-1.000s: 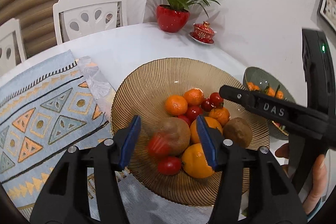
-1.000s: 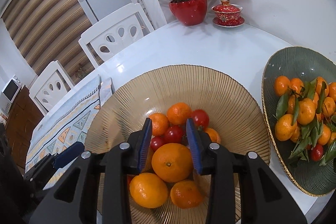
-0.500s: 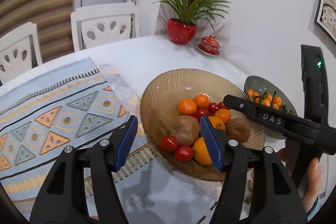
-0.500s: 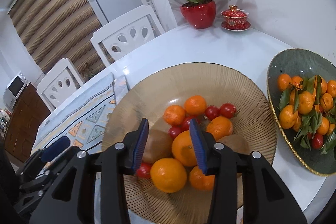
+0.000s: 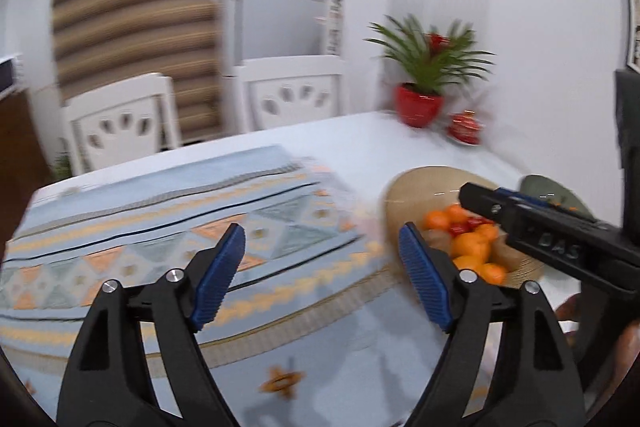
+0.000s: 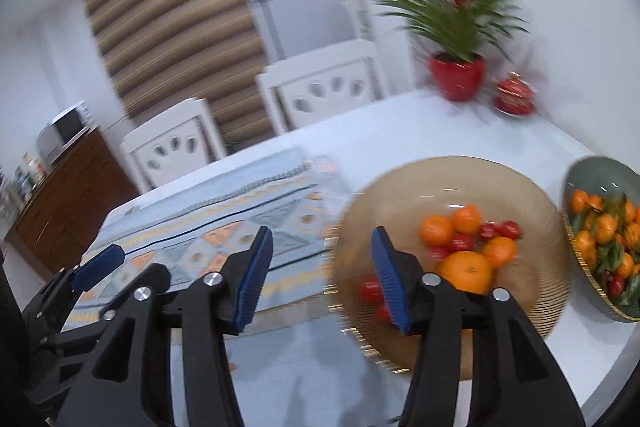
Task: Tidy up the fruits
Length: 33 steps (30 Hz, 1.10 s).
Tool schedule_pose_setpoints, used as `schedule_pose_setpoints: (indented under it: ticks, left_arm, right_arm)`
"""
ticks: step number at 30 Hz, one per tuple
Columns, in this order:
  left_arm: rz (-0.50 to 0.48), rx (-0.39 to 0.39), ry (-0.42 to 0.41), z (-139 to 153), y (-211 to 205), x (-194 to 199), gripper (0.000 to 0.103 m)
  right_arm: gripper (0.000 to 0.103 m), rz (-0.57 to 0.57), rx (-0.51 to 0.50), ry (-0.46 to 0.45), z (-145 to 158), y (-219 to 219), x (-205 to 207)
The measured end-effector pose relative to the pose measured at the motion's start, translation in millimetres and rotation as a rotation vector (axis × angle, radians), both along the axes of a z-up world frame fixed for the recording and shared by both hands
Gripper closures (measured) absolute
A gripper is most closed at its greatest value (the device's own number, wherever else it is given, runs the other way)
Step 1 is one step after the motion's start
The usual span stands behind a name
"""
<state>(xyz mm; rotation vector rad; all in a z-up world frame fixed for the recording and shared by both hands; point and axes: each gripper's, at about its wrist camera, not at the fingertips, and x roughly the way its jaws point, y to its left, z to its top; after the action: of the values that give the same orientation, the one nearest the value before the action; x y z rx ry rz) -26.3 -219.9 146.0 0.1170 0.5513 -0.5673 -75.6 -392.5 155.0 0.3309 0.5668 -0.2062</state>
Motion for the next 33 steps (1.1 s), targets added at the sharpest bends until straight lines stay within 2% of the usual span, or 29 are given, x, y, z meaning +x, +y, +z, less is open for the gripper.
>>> schedule_pose_setpoints:
  ticks: [2,9,14,18,21,25,28,30,31,33]
  left_arm:
    - [0.049,0.008,-0.011,-0.2,22.4,-1.1,0.016]
    - [0.199,0.016,-0.004,-0.7,96.0,-0.9,0.015]
    - [0.290,0.035,-0.017,-3.7,138.6,-0.1,0.014]
    - [0.353,0.046,-0.010,-12.6,164.5,-1.2,0.008]
    - [0.404,0.040,-0.009,-23.4,182.0,-3.3,0.003]
    - [0.497,0.067,0.008,-46.0,208.3,1.6,0.003]
    - [0.516,0.073,0.041,-61.4,222.5,7.7,0.003]
    - [0.512,0.047,0.091,-75.8,233.7,15.0,0.003]
    - [0.513,0.041,0.113,-82.7,238.2,18.2,0.003]
    - [0.516,0.047,0.166,-98.3,244.6,24.6,0.003]
  right_arm:
    - [0.049,0.042,-0.021,-0.010,1.8,23.5,2.9]
    - [0.046,0.185,-0.060,-0.032,0.6,108.4,17.2]
    - [0.040,0.222,-0.097,-0.044,-3.0,144.6,21.8]
    - [0.039,0.238,-0.120,-0.032,-14.2,167.9,26.1]
    - [0.039,0.237,-0.149,-0.007,-28.1,178.9,30.4]
    - [0.036,0.239,-0.165,0.050,-59.8,194.2,37.5]
    - [0.036,0.249,-0.163,0.099,-81.6,202.1,45.8]
    - [0.036,0.248,-0.183,0.128,-95.6,208.7,51.7]
    - [0.035,0.247,-0.191,0.138,-100.4,211.8,53.5]
    - [0.022,0.243,-0.203,0.159,-111.2,216.3,58.1]
